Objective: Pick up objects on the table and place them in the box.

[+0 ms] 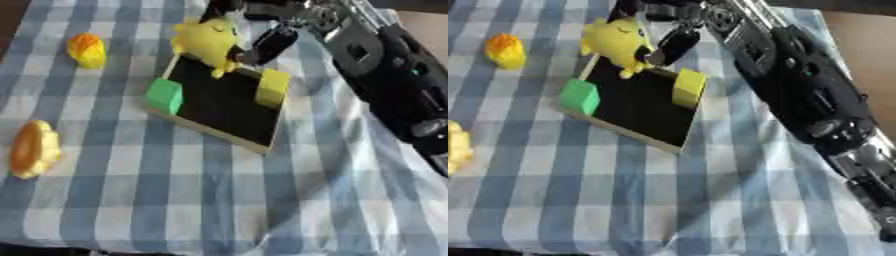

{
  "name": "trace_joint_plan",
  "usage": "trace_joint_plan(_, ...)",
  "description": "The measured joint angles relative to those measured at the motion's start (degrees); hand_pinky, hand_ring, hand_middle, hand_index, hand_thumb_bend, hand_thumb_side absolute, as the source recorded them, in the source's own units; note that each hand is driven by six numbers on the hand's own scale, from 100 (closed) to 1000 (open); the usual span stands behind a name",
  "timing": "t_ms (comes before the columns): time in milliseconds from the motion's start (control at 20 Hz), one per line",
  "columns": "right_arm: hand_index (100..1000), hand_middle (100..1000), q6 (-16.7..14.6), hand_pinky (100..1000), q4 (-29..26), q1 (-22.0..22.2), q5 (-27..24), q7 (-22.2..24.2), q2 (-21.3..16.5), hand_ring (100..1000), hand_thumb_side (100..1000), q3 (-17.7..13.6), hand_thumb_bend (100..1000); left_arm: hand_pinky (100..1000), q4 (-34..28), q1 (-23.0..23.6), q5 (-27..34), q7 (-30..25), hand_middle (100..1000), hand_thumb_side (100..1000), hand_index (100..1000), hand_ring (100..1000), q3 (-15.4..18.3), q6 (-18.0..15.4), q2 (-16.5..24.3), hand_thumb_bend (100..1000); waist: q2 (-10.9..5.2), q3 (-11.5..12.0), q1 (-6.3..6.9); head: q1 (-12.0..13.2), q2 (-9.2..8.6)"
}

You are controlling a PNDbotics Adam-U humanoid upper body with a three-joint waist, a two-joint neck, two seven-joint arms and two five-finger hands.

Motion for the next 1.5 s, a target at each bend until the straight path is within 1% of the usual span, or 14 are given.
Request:
trace_joint_plan(150, 830, 762, 1.59, 849, -4.15, 0.59, -4.18, -0.21, -1.81, 750, 100, -2.31, 100, 937, 0.00, 0.00, 0.00, 0.03, 746, 531, 792, 802, 0.00, -0.02, 0.02, 100, 0.00, -0.34, 0.00, 0.18, 0.01)
trace_joint_plan(250, 802, 730, 2.33, 846, -6.08, 0.64, -6.43, 0.58, -2.69, 744, 100, -3.03, 100, 937, 0.00, 0.00, 0.00, 0.03, 746, 532, 792, 803, 0.00, -0.02, 0.03, 100, 0.00, -0.47, 0.00, 0.30, 0.01)
trace_joint_plan(350, 770, 692, 2.77, 842, -6.67, 0.62, -7.84, 1.85, -2.87, 730, 100, -3.00, 100, 938, 0.00, 0.00, 0.00, 0.03, 746, 533, 792, 803, 0.00, -0.02, 0.03, 100, 0.00, -0.48, 0.00, 0.26, 0.01)
trace_joint_plan(600, 766, 692, 2.42, 840, -5.42, 0.59, -8.30, 4.28, -2.60, 734, 103, -1.70, 100, 938, 0.00, 0.00, 0.00, 0.04, 746, 536, 792, 802, 0.00, -0.02, 0.03, 100, 0.00, -0.28, 0.02, -0.08, 0.01)
trace_joint_plan(850, 771, 701, 1.00, 840, -2.21, 0.51, -6.33, 5.60, -1.21, 739, 123, 0.56, 100, 938, 0.00, 0.00, 0.00, 0.02, 747, 544, 792, 803, 0.00, 0.02, 0.02, 100, 0.00, -0.04, 0.00, -0.07, 0.01)
trace_joint_plan(1050, 781, 719, 0.12, 837, 0.79, 0.35, -3.29, 5.60, 0.60, 748, 157, 2.27, 100, 939, 0.00, 0.00, 0.00, 0.02, 747, 548, 792, 803, -0.01, 0.11, -0.03, 100, 0.00, 0.16, 0.00, -0.07, 0.01)
trace_joint_plan(1250, 814, 755, -0.61, 840, 4.30, 0.25, 1.10, 4.58, 2.30, 770, 167, 3.73, 100, 939, 0.00, 0.02, 0.00, 0.00, 747, 551, 792, 803, -0.02, 0.24, -0.22, 100, 0.00, 0.26, 0.00, -0.07, 0.01)
trace_joint_plan(1300, 839, 776, -0.84, 846, 5.08, 0.25, 1.99, 4.31, 2.60, 789, 157, 4.02, 100, 939, 0.00, 0.02, 0.00, 0.00, 747, 551, 792, 803, -0.02, 0.25, -0.33, 100, 0.00, 0.27, 0.00, -0.07, 0.01)
trace_joint_plan(1350, 841, 778, -1.07, 847, 5.79, 0.25, 2.76, 4.09, 2.87, 791, 155, 4.24, 100, 939, 0.00, 0.03, 0.00, -0.01, 747, 552, 792, 803, -0.02, 0.27, -0.46, 100, 0.00, 0.27, 0.00, -0.07, 0.01)
trace_joint_plan(1400, 860, 797, -1.31, 856, 6.33, 0.25, 3.31, 3.95, 3.01, 812, 163, 4.45, 100, 939, 0.00, 0.03, 0.00, -0.03, 747, 553, 792, 803, -0.02, 0.28, -0.49, 100, 0.00, 0.27, 0.00, -0.06, 0.01)
trace_joint_plan(1450, 863, 803, -1.60, 860, 6.75, 0.26, 3.80, 3.89, 3.13, 819, 185, 4.59, 100, 939, 0.00, 0.03, 0.00, -0.04, 747, 553, 792, 803, -0.02, 0.30, -0.49, 100, 0.00, 0.25, 0.00, -0.06, 0.01)
trace_joint_plan(1500, 876, 823, -1.93, 870, 7.02, 0.28, 4.18, 3.86, 3.28, 837, 254, 4.75, 100, 939, 0.00, 0.03, 0.00, -0.09, 747, 553, 792, 803, -0.02, 0.34, -0.49, 100, 0.00, 0.23, 0.00, -0.06, 0.01)
